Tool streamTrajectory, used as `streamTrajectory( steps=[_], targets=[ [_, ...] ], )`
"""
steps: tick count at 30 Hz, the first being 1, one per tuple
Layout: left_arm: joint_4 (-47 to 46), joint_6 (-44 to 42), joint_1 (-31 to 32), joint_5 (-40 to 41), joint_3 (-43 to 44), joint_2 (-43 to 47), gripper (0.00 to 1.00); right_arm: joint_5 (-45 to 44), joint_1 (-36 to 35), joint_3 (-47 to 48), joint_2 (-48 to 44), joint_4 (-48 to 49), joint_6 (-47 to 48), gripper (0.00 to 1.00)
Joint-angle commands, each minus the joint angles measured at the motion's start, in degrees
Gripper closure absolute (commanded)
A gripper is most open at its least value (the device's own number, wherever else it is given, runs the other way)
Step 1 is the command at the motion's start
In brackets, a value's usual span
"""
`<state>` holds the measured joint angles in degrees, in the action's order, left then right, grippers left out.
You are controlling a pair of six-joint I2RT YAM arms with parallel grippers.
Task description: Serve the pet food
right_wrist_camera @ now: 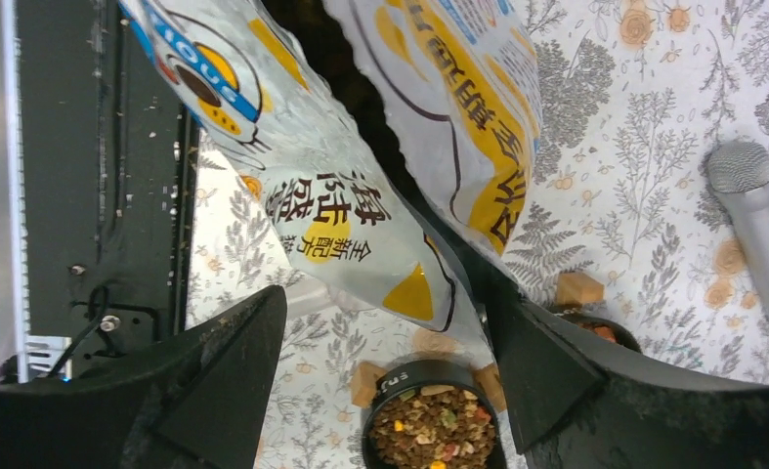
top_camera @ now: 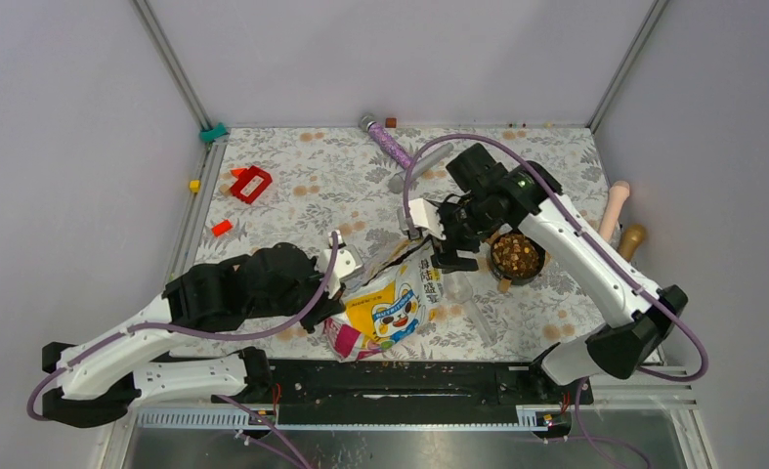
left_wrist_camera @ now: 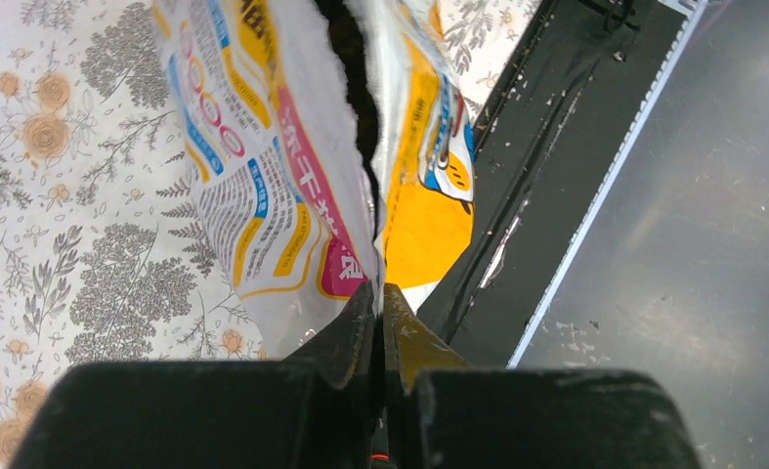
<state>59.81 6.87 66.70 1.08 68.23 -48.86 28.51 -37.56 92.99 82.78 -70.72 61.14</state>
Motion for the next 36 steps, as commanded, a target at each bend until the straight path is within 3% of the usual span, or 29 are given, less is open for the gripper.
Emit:
streamTrajectory(
  steps=[1, 14, 18, 27, 31, 36],
  targets=[
    [1.0, -3.9, 0.4, -9.1, 0.5, 3.0, 1.00, -4.6, -1.4, 2.7, 3.7, 3.1, -1.8, 0.18],
    [0.8, -3.9, 0.4, -9.0, -1.2, 6.1, 1.00, -2.3, -1.8, 3.3, -1.9, 8.0, -1.6, 0.16],
    [0.2, -4.3, 0.4, -10.6, -2.0, 6.4, 1.00, 2.5, -1.9, 3.4, -3.3, 8.3, -0.6, 0.13],
    [0.0, -4.4, 0.4, -11.5, -2.7, 8.1, 1.00, 5.2, -4.2, 7.2, 3.2, 9.1, 0.3, 0.06],
    [0.0, -3.9, 0.4, -10.2, -2.6, 8.1, 1.00, 5.8, -4.8, 10.9, 7.6, 6.4, 0.3, 0.07],
    [-0.4, -1.4, 0.4, -2.4, -2.0, 8.6, 1.00, 8.4, -5.1, 12.0, 8.6, -4.0, 6.5, 0.14]
  ],
)
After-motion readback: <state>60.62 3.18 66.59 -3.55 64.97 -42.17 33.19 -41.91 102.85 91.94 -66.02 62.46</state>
